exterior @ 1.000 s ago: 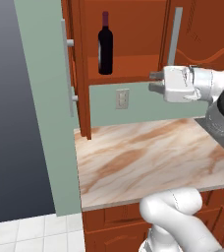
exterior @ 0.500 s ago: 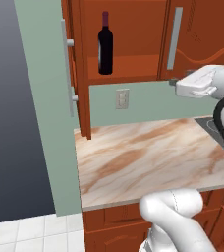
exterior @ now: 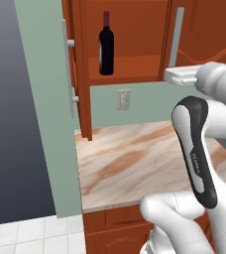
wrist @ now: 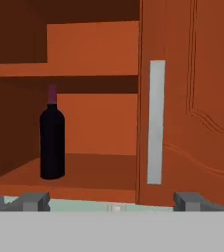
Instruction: Get the candle and the wine from the cabinet and move them to the dining counter.
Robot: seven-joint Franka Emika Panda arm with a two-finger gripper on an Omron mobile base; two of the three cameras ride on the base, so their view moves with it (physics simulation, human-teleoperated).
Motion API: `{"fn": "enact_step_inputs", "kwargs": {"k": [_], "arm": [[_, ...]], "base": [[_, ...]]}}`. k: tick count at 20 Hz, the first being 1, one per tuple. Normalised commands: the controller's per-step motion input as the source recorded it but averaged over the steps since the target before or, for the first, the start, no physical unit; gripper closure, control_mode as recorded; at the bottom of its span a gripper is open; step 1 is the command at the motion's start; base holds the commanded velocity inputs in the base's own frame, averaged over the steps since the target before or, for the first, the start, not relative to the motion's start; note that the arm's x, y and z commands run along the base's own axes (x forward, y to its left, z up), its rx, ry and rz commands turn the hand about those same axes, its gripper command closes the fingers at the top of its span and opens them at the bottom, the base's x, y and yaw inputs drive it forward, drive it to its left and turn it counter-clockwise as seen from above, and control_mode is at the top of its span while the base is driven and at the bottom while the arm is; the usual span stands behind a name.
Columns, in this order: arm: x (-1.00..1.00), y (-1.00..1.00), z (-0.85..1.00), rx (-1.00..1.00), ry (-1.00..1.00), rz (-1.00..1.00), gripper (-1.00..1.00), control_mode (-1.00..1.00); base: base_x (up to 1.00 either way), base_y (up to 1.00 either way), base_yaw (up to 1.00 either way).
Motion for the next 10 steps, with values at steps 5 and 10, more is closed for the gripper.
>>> {"fn": "enact_step_inputs", "kwargs": {"k": [5,10], "arm": [[0.4,-0.47,-0.12,0.01,-0.21,-0.01,-1.0,-1.0],[0.22,-0.29,-0.1,0.0,-0.18,-0.01,-1.0,-1.0]], "base": [[0.0,0.0,0.0],[0.0,0.0,0.0]]}}
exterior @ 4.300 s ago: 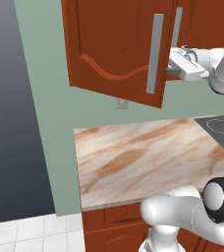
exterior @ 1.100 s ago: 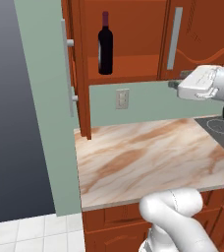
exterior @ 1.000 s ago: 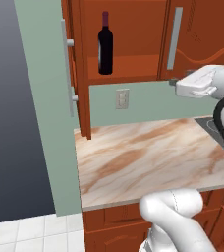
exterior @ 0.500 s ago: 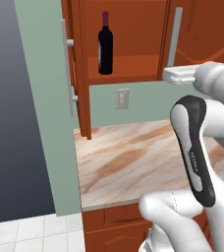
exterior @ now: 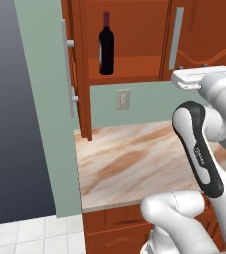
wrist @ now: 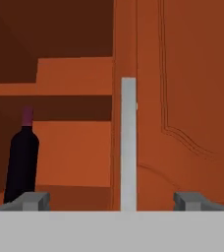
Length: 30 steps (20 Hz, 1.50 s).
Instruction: Get the candle and the wine from the cabinet and move them to the dining counter.
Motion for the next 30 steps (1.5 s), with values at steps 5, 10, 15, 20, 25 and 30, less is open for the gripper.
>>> {"fn": "enact_step_inputs", "kwargs": {"k": [5,10,15,20,25,30], "arm": [[0.38,-0.02,0.0,0.0,-0.03,-0.05,-1.0,-1.0],[0.54,-0.01,0.0,0.0,0.0,0.0,-1.0,-1.0],[0.59,-0.08,0.0,0.02,0.0,0.0,-1.0,-1.0],[0.58,-0.06,0.0,0.01,0.0,0.0,-1.0,-1.0],[0.54,-0.1,0.0,0.01,0.0,0.0,-1.0,-1.0],[0.36,-0.23,0.0,0.01,0.0,0.0,-1.0,-1.0]], "base": [[0.0,0.0,0.0],[0.0,0.0,0.0],[0.0,0.0,0.0],[0.0,0.0,0.0],[0.0,0.0,0.0],[0.0,0.0,0.0]]}}
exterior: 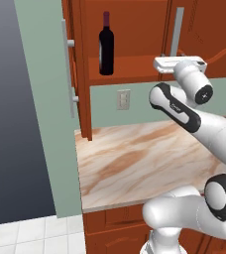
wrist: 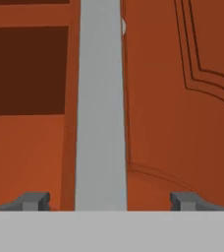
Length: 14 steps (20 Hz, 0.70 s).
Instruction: Get the candle and the wine from the cabinet and move them to the dining counter.
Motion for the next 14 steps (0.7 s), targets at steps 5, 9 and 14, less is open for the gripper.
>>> {"fn": "enact_step_inputs", "kwargs": {"k": [5,9,14], "arm": [[0.29,-0.12,0.0,0.0,0.0,0.0,-1.0,-1.0],[0.31,-0.01,0.0,0.0,0.0,0.0,-1.0,-1.0],[0.13,0.0,0.0,0.0,0.0,0.0,1.0,-1.0]], "base": [[0.0,0.0,0.0],[0.0,0.0,0.0],[0.0,0.0,0.0]]}}
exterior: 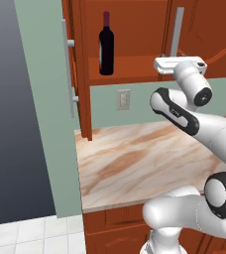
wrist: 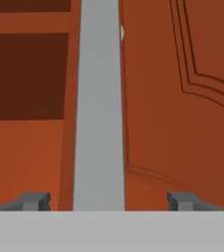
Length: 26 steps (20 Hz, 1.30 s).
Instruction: Get the candle and the wine from the cabinet and move them to the dining counter.
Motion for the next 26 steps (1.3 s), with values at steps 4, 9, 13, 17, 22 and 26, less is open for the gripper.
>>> {"fn": "enact_step_inputs", "kwargs": {"k": [4,9,13,17,22,26], "arm": [[0.0,0.0,0.0,0.0,0.0,0.0,1.0,-1.0],[-0.01,0.0,0.0,0.0,0.0,0.0,1.0,-1.0],[-0.1,0.0,0.0,0.0,0.0,0.0,1.0,-1.0],[-0.02,0.0,0.0,0.0,0.0,0.0,1.0,-1.0],[-0.34,-0.08,0.1,0.0,0.0,-0.05,1.0,-1.0],[-0.55,-0.46,0.18,0.0,0.0,-0.2,1.0,-1.0]], "base": [[0.0,0.0,0.0],[0.0,0.0,0.0],[0.0,0.0,0.0],[0.0,0.0,0.0],[0.0,0.0,0.0],[0.0,0.0,0.0]]}}
